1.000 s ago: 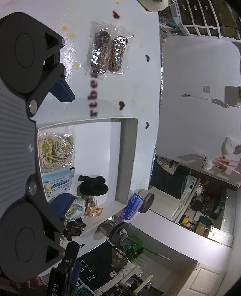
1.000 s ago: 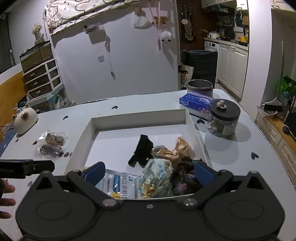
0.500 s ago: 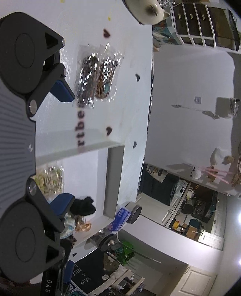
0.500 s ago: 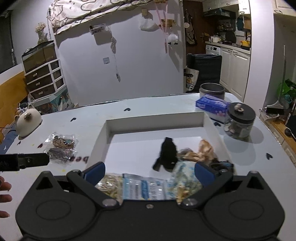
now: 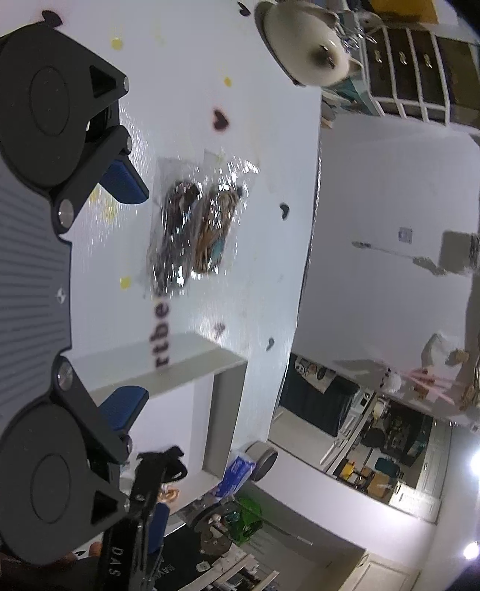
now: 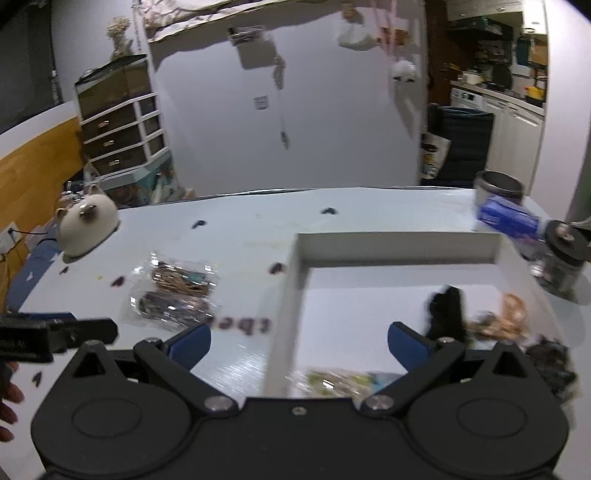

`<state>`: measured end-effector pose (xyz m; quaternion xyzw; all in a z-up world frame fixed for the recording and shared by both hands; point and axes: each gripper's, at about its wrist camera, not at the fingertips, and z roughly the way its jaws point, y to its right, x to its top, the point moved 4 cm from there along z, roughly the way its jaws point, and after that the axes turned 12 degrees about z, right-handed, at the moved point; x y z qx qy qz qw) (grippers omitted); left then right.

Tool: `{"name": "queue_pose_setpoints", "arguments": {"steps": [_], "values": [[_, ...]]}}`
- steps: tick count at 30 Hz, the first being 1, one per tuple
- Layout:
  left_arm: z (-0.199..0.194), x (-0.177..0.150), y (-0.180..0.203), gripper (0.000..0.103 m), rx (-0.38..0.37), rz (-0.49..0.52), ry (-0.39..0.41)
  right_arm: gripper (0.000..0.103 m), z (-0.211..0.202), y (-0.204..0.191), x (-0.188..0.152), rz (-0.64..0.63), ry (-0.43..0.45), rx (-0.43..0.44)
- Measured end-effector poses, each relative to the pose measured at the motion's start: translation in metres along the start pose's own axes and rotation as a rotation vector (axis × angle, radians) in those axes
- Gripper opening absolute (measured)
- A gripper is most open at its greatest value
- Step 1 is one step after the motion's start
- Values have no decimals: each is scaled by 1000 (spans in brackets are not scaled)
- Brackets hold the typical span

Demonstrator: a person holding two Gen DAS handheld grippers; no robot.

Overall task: Organize soft objects
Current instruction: 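Move both tools to the two bagged cords on the table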

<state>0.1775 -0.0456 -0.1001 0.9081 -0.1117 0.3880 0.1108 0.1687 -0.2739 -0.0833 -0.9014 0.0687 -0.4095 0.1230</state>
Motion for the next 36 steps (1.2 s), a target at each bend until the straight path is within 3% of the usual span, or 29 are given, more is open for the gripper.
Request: {"name": "queue_pose_setpoints", "arguments": {"steps": [6,9,11,15,19,26,36], "values": [[4,-5,-35,103,17,-71,-20,92,33,-32,11,-10,-20,37],[6,-7,-50,103,32,-106,-27,77,57,-48,17,-26,-65,58],[8,-8,-60,103,41,-135,-33,58,76,-59,20,-48,-105,73],[14,-12,-80,103,77,-199,-55,51,116,-79,20,-87,-187,85],[19,-15,-96,103,65,-251,-74,36,150,-96,18,-110,-242,94],[31,-20,-114,103,28,-350,-99,29,187,-103,-1,-139,-329,69],[51,-23,-127,103,15,-410,-136,29,163,-140,-37,-146,-437,269]]}}
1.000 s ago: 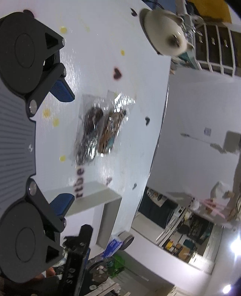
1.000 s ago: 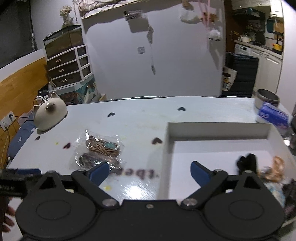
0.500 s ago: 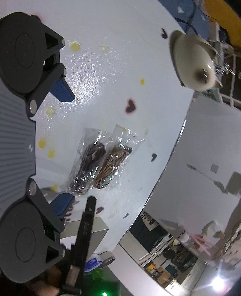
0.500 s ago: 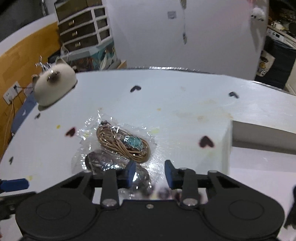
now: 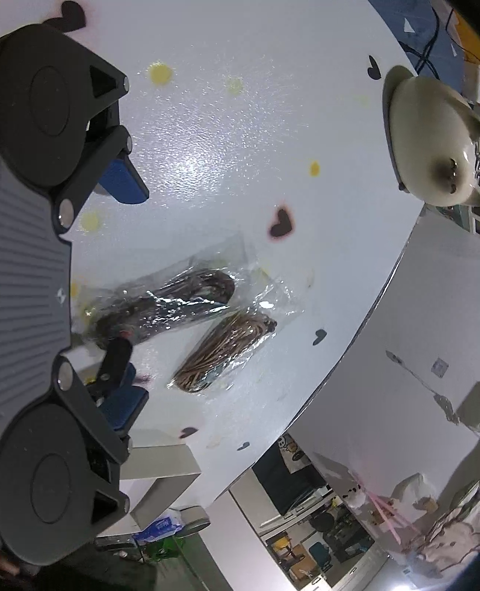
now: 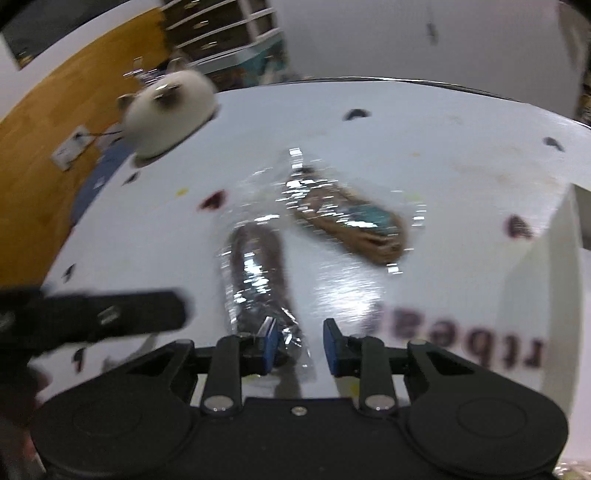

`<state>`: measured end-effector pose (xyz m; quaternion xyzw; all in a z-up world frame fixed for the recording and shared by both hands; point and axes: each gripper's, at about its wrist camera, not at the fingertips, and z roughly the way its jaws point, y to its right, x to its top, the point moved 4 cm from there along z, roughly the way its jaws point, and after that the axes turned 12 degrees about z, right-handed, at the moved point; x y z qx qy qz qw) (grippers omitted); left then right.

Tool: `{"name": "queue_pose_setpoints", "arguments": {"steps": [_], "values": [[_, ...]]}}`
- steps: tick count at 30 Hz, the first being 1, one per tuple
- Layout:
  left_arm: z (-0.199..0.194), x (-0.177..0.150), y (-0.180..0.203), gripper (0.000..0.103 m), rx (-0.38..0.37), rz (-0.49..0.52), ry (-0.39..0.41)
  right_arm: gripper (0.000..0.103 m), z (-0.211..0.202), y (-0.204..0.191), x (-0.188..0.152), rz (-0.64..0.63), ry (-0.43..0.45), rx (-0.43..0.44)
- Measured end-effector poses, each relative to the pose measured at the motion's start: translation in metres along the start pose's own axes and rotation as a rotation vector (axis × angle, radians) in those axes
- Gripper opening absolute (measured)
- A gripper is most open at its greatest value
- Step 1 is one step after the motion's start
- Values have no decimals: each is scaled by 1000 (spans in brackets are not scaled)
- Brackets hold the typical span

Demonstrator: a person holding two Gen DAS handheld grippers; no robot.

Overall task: Organize soft objects
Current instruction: 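Move both tools to the two bagged cords on the table, then grasp the dark cord bag with the left tool while the right tool grasps the tan cord bag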

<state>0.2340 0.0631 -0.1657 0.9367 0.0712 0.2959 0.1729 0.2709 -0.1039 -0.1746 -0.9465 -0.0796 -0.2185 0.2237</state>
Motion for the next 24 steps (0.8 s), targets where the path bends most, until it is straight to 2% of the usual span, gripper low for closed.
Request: {"name": "queue_pose_setpoints", "arguments": {"steps": [3,8,13,17,20,24], "values": [[7,7,0,103,11,6,-1,29,-11,-2,7,-32,46,16],[22,18,9,103,25,42,-3,30,-13,26,54,-16,137,-56],[43,23,29,103,70,162,-25,29,1,42,89,-44,161,-84],[60,21,39,102,138,269,-52,29,19,42,94,-97,142,-84],[66,18,43,100,177,335,-66,29,28,46,86,-108,101,-107],[63,14,40,87,227,394,-68,29,21,50,68,-97,84,-125]]}}
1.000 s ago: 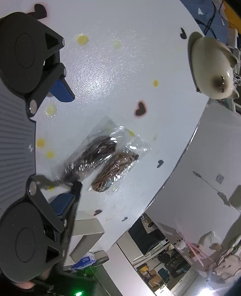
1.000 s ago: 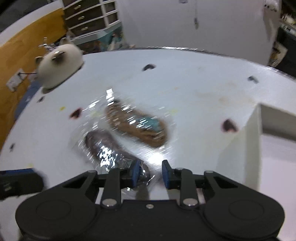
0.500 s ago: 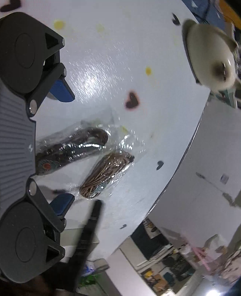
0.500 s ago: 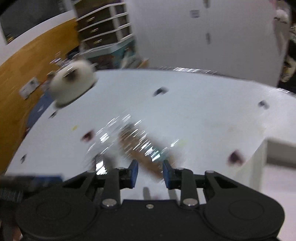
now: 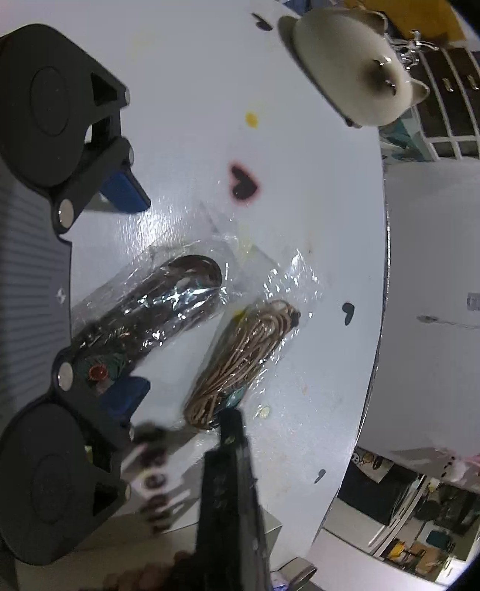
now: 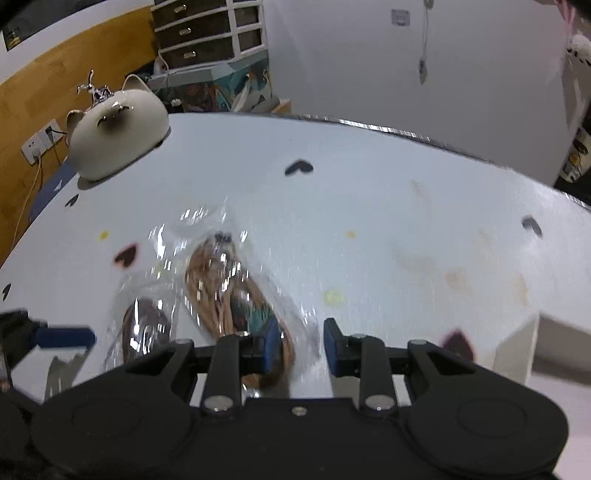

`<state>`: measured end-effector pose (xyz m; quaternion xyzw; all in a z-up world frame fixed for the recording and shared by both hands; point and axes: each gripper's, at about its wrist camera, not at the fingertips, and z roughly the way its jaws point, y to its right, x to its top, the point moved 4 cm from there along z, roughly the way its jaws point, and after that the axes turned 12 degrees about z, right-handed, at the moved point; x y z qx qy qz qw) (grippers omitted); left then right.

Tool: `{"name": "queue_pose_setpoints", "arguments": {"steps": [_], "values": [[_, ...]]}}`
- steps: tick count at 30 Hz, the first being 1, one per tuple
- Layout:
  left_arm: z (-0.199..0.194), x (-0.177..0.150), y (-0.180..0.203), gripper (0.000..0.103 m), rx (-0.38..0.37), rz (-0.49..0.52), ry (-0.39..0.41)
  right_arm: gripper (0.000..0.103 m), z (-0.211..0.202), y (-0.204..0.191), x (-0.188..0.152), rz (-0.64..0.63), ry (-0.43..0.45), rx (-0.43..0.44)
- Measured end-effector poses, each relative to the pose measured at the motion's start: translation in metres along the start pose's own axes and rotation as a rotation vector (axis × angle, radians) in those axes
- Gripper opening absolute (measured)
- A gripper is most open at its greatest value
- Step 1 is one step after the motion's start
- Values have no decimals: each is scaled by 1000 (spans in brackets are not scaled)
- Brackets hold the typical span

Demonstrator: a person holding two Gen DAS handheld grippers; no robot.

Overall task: Organize soft objects
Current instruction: 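Grasp the dark cord bag with the left tool while the right tool grasps the tan cord bag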

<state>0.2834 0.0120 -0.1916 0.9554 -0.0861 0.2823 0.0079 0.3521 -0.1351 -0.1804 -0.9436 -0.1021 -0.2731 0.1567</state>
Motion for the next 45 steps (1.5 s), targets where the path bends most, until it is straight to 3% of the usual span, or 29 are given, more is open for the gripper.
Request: {"name": "queue_pose_setpoints", "arguments": {"steps": [5,7,23,28,33,36,39,41,45], "values": [[-8,-4,-7,54,-5,19,20,29,-14,1,-24,34,-20,1],[-11,-4,-10,49,-26,22,19,29,-18,-2,-32,40,-25,-3],[-36,-39,-34,46,-164,60,-58,30,-48,-6,-71,44,-94,-3],[-35,-38,-37,62,-151,-56,-62,58,-59,-10,-56,138,-9,22],[-30,-29,-31,67,-87,-123,-66,69,-45,-28,-46,82,-14,31],[-27,-24,-26,66,-54,-101,-69,75,-32,-36,-50,3,-61,-3],[-28,-25,-23,57,-42,-66,-74,74,-23,-40,-56,-47,-91,-44],[-30,-27,-24,44,-40,-59,-71,73,-22,-42,-61,-68,-87,-59],[-33,-30,-26,38,-83,-72,-59,52,-26,-45,-62,-80,-72,-67]]}}
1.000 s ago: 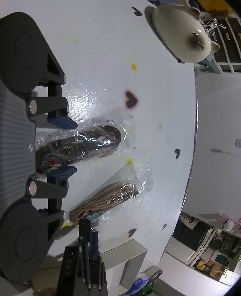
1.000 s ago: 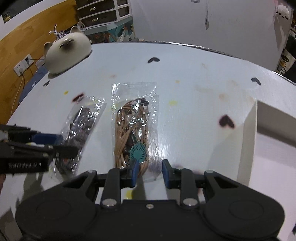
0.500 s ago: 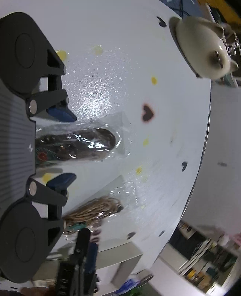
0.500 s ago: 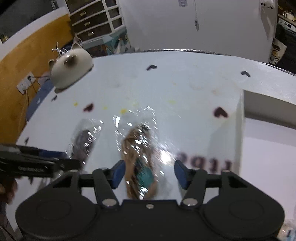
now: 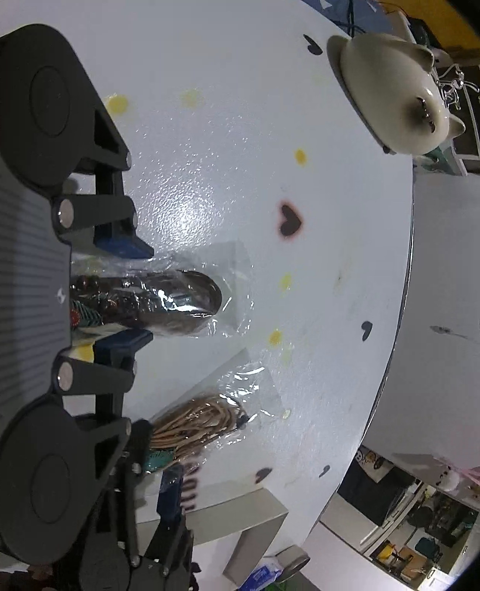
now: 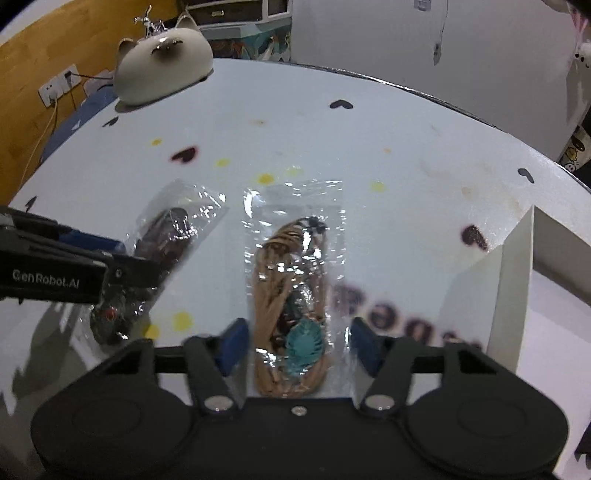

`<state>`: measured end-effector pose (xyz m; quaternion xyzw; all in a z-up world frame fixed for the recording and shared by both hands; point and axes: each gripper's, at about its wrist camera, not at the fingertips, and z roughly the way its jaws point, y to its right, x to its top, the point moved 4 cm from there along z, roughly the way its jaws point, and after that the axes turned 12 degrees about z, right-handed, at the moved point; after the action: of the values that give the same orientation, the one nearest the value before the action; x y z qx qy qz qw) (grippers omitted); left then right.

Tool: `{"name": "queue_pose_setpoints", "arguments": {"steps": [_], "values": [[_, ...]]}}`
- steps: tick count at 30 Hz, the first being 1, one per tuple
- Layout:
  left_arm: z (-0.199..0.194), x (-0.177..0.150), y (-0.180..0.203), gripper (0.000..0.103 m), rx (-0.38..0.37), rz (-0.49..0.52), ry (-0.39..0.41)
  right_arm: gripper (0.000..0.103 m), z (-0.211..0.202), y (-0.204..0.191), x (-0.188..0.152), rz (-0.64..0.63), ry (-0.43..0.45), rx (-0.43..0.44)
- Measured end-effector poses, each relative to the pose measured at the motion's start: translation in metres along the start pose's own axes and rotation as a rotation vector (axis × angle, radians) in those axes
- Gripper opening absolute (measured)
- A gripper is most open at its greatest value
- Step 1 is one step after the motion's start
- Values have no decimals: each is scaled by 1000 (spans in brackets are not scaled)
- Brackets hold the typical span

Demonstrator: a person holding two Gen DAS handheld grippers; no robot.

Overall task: Organize soft objects
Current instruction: 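Grasp the dark cord bag with the left tool while the right tool grasps the tan cord bag, then carry both cord bags over the tray with both tools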

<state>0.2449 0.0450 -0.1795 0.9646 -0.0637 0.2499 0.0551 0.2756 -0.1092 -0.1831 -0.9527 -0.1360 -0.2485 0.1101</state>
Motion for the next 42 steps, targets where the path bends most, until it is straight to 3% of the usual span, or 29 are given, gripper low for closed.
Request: {"name": "queue_pose_setpoints", "arguments": {"steps": [2,5,19,26,33,42], "values": [[-1,-2,1,35,-18,-9,2,40,-4,1,0,20,1,12],[-5,-4,2,33,-32,-18,15,33,-10,4,-3,50,4,26],[-64,11,9,33,-36,-69,201,32,-78,4,1,165,181,55],[-91,12,25,33,-37,-61,254,32,-114,9,-5,203,253,70],[-108,19,54,33,-63,-44,291,32,-142,28,-11,229,296,72],[-106,48,118,33,-115,6,320,32,-167,89,-19,291,326,40]]}}
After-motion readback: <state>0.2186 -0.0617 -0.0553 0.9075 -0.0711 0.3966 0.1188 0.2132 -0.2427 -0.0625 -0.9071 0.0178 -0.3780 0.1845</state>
